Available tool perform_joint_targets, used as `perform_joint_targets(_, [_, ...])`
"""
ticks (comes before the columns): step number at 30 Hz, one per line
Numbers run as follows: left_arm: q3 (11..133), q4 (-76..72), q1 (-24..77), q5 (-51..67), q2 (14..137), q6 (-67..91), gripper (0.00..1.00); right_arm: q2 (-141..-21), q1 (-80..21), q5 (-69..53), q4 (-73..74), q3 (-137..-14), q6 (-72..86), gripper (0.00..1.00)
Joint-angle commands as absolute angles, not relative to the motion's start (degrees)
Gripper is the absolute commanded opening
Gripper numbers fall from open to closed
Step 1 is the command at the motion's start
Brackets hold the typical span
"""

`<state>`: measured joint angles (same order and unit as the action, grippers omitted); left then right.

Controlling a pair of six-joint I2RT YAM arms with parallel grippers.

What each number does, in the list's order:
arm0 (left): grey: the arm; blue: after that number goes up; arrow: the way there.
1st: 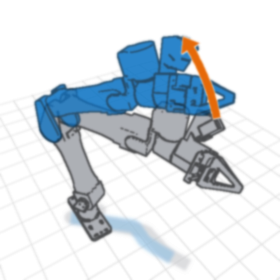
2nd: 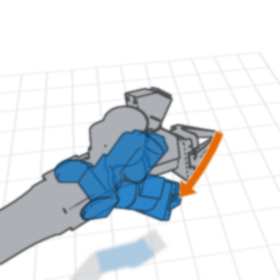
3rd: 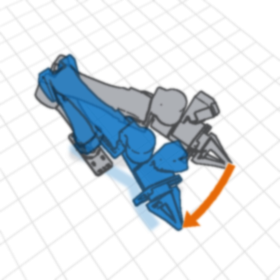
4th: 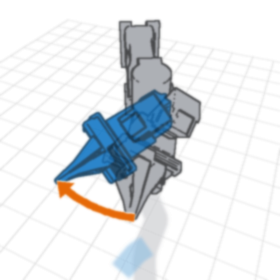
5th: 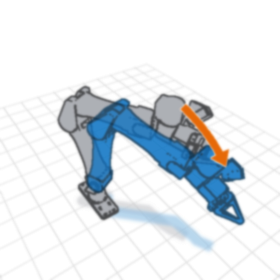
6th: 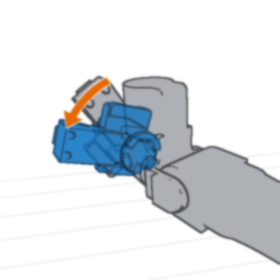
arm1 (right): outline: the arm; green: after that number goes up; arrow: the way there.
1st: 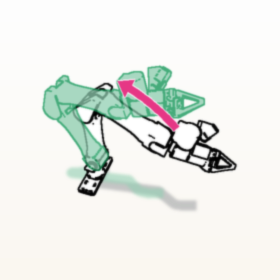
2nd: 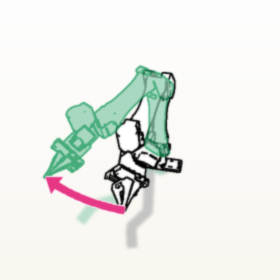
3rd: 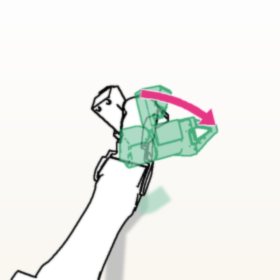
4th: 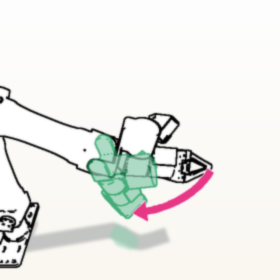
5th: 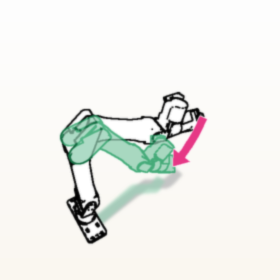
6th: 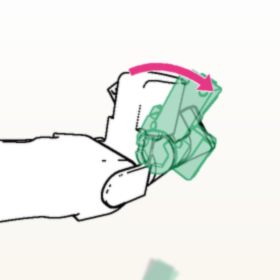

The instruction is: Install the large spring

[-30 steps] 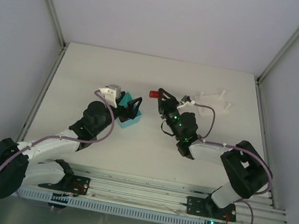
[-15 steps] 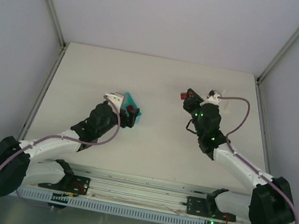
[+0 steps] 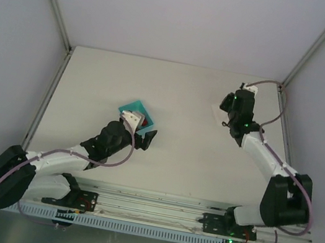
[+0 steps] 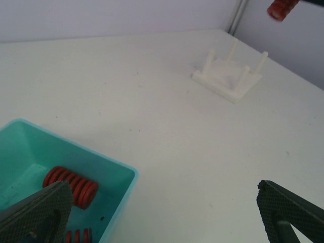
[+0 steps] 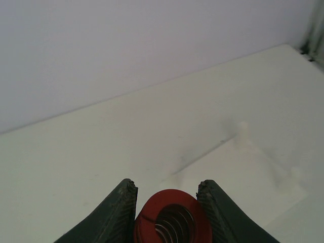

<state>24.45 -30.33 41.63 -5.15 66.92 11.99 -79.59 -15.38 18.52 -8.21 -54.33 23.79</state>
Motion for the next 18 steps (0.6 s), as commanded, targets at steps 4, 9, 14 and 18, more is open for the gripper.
perform_joint_targets(4, [22.24,-32.90,41.62,-8.71,62.42,10.87,0.99,-90.71,-10.49,23.42,-2.28,-67.44,11.87,0.00])
perform_joint_targets(9, [23.49,-31.28,41.71,-6.75,62.47,11.34,0.99,-98.47,-7.79,28.62,-4.40,-72.92,7.72,0.00])
perform_joint_targets(14, [24.08,-30.88,41.75,-7.73,64.46,12.07,0.99,-103.28,-3.73,27.09,-2.80,-78.01,10.35,0.00])
perform_joint_targets(18, [24.61,-30.18,41.74,-6.87,64.71,12.38,0.99,-106.30,-1.64,25.53,-0.61,-81.79,11.40,0.00])
